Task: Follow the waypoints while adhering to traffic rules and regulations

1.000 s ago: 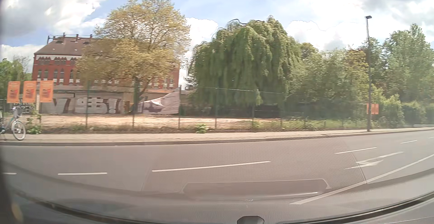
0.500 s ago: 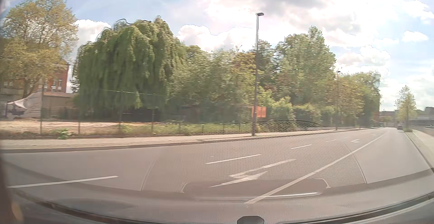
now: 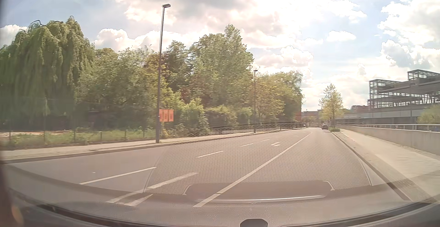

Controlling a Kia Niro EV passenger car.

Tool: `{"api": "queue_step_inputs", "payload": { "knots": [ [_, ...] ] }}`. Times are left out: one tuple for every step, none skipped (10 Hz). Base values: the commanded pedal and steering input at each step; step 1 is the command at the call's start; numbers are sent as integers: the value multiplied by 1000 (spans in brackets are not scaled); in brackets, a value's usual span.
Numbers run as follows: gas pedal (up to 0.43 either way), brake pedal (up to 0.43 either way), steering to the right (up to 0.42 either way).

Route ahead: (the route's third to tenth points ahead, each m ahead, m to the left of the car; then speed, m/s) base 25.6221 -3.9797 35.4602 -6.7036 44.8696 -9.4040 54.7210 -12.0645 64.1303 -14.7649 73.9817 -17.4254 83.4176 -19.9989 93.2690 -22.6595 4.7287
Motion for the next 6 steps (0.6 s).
{"api": "queue_step_inputs", "payload": {
  "knots": [
    [350, 18, 365],
    [350, 18, 300],
    [350, 18, 251],
    [350, 18, 183],
    [350, 18, 121],
    [350, 18, 84]
  ]
}}
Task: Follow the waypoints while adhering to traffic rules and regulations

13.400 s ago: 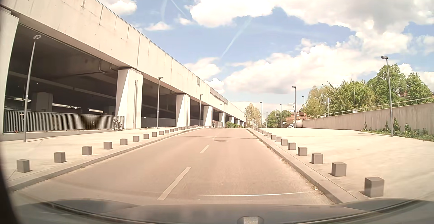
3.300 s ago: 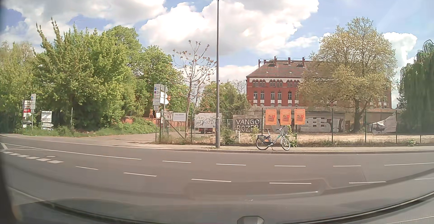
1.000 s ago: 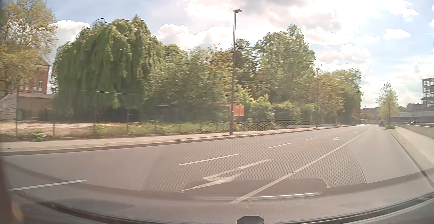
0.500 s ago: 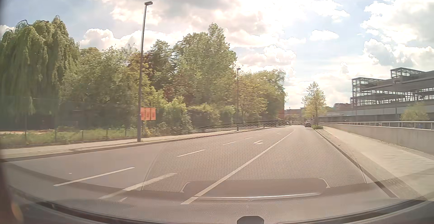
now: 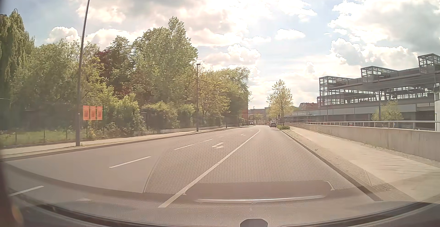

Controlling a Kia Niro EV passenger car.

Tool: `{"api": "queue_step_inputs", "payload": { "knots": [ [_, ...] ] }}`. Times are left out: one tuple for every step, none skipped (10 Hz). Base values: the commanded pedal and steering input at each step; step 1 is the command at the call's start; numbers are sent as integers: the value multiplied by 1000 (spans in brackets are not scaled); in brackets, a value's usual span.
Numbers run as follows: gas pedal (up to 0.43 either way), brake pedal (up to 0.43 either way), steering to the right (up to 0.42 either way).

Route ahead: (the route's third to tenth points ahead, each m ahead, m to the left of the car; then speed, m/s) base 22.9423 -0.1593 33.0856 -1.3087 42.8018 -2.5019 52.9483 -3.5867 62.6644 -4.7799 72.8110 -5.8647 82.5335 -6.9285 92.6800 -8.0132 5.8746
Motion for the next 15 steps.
{"api": "queue_step_inputs", "payload": {
  "knots": [
    [350, 18, 45],
    [358, 18, 25],
    [358, 18, 16],
    [358, 18, 27],
    [358, 18, 46],
    [358, 18, 64],
    [358, 18, 86],
    [358, 18, 93],
    [358, 18, 89],
    [358, 18, 77],
    [358, 18, 62],
    [358, 18, 52],
    [350, 18, 43],
    [350, 18, 29],
    [350, 18, 16]
  ]
}}
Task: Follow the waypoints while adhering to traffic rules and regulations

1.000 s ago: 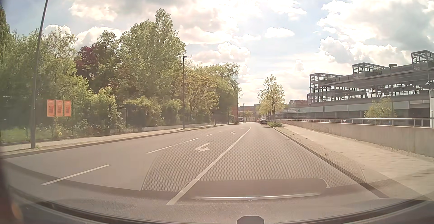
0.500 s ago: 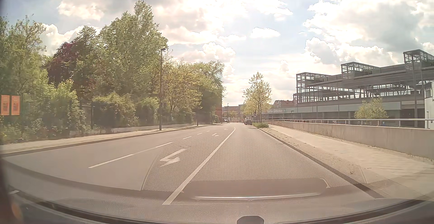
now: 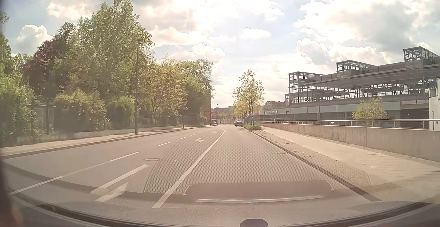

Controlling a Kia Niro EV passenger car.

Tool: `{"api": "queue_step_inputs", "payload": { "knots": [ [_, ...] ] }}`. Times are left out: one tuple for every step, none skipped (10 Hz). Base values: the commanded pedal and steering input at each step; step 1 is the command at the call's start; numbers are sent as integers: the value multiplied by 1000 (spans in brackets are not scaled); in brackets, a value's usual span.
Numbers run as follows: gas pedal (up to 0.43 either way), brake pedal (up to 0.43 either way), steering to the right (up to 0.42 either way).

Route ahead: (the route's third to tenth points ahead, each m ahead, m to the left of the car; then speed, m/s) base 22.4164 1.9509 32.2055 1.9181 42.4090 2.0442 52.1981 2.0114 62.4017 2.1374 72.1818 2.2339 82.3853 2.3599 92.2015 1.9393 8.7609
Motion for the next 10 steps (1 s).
{"api": "queue_step_inputs", "payload": {
  "knots": [
    [350, 18, 7],
    [350, 18, -3],
    [331, 18, -3],
    [319, 18, -1],
    [319, 18, 4],
    [319, 18, 6],
    [319, 18, 6],
    [311, 18, 6],
    [287, 18, 6],
    [287, 18, 3]
  ]
}}
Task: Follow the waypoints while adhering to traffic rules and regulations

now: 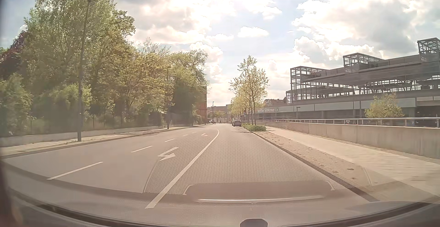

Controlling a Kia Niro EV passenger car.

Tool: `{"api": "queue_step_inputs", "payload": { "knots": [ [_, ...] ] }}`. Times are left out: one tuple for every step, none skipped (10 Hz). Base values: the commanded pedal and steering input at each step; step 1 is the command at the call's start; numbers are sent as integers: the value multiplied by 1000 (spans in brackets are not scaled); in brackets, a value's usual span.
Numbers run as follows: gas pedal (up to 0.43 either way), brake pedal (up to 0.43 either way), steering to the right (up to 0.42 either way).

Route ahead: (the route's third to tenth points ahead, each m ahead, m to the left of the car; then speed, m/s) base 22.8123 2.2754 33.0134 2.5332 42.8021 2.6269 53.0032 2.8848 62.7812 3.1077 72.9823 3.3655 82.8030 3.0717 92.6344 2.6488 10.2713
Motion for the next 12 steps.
{"api": "queue_step_inputs", "payload": {
  "knots": [
    [287, 18, -3],
    [287, 18, -6],
    [287, 18, -5],
    [287, 18, -4],
    [299, 18, -2],
    [299, 18, -2],
    [311, 18, -2],
    [311, 18, -2],
    [311, 18, -1],
    [311, 18, -1],
    [311, 18, -2],
    [311, 18, -2]
  ]
}}
